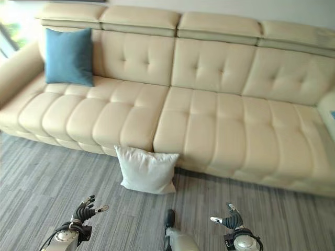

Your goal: Pick up all the scattered cushions and arrange them neatly on the sofa.

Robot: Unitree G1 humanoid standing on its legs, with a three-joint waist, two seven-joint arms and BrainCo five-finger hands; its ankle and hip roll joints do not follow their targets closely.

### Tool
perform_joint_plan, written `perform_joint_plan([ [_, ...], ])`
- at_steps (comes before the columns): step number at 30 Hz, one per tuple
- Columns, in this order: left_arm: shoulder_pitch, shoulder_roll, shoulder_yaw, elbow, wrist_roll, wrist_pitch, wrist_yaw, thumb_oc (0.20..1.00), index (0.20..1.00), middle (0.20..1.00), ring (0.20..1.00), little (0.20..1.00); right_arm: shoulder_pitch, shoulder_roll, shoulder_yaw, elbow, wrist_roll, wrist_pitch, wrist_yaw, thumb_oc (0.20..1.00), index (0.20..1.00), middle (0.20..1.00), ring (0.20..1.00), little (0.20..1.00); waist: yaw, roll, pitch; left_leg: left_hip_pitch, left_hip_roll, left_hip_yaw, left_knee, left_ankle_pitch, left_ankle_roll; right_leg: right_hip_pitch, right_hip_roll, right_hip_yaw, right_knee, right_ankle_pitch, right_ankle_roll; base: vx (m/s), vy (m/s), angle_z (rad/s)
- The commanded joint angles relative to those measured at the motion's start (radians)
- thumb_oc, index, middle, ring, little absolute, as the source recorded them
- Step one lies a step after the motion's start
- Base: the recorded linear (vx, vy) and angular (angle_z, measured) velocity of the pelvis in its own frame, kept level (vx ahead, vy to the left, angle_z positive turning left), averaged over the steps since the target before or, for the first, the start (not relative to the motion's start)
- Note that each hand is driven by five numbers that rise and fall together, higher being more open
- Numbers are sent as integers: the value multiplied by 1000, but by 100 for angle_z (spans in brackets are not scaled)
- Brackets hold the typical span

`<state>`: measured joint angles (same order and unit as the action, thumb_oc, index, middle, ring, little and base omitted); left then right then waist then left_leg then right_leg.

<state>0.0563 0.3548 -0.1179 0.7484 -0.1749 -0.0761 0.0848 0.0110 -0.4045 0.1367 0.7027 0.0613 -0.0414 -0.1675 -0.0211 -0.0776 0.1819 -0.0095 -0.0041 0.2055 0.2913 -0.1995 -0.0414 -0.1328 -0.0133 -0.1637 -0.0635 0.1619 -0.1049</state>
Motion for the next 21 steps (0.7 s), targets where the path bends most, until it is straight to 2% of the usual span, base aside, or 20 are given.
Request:
perform_joint_plan([
  [1,-19,26,-5,-15,27,-23,4,1000,1000,1000,1000,1000,4,-52,-17,1,26,-18,-18,1000,1000,1000,1000,1000,-16,29,-9,-98,64,-16,-111,136,-17,82,-47,1,135,-234,172,122,46,-22],
  [3,-15,27,-3,-15,23,-20,9,1000,1000,1000,1000,1000,2,-55,-11,11,17,-17,-21,1000,1000,1000,1000,1000,-2,39,-3,-105,92,-64,-179,198,-39,94,-40,13,146,-256,170,120,68,-62],
  [8,-8,24,-2,-15,14,-19,10,1000,1000,1000,1000,1000,-1,-55,-7,19,3,-14,-18,1000,1000,1000,1000,1000,4,51,-7,-94,103,-106,-206,214,-47,112,-44,31,151,-264,174,71,98,-36],
  [10,-5,21,-7,-9,19,-18,3,1000,1000,1000,1000,1000,5,-53,-14,13,-7,-15,-12,1000,1000,1000,1000,1000,-2,66,-24,-51,98,-98,-253,209,-47,128,-49,37,143,-261,183,131,199,-33],
  [12,-7,24,-10,-14,21,-18,2,1000,1000,1000,1000,1000,3,-48,-15,11,-7,-14,-9,1000,1000,1000,1000,1000,-5,69,-24,-45,88,-94,-246,199,-40,127,-61,45,148,-253,189,61,189,-27],
  [21,-12,53,15,-4,32,-19,15,1000,1000,1000,1000,1000,-15,-30,4,12,-41,-3,-2,1000,1000,1000,1000,1000,14,52,-26,-47,40,-65,-202,126,8,107,-125,76,164,-222,234,36,190,-6],
])
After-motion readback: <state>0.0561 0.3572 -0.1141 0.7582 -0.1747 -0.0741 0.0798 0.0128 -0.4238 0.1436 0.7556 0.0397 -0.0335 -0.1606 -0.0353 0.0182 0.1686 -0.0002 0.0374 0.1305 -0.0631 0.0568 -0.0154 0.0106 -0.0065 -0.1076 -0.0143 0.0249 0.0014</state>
